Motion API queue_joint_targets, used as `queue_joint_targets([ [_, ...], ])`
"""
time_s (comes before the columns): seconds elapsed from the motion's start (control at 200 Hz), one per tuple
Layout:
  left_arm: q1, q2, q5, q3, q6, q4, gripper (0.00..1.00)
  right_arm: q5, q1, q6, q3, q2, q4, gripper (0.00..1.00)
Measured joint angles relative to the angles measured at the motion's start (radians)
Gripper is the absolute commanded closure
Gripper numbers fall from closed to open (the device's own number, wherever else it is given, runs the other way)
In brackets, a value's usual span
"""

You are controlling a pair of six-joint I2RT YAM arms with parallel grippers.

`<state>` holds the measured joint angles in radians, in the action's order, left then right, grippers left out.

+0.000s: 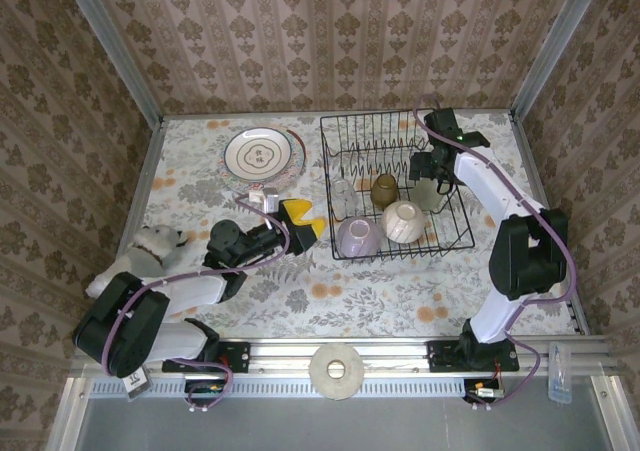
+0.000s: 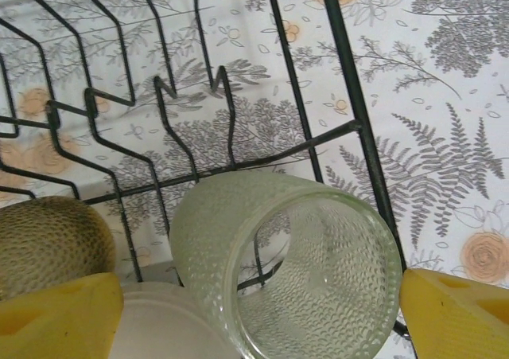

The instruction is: Unload the mixed dishes from the dish rack

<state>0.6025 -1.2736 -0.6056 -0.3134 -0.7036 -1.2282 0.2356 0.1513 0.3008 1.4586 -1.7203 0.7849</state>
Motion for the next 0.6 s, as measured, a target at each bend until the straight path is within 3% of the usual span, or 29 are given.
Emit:
queue_joint_targets([
  [0.35, 0.0, 0.006, 0.003, 0.006, 0.0, 0.0, 0.0, 0.043, 0.005, -0.014, 0.026, -0.031, 0.021, 0.07],
  [0.595, 0.0, 0.006, 0.003, 0.006, 0.0, 0.0, 0.0, 0.091, 0.01, -0.03, 0.027, -0.027, 0.026, 0.0],
])
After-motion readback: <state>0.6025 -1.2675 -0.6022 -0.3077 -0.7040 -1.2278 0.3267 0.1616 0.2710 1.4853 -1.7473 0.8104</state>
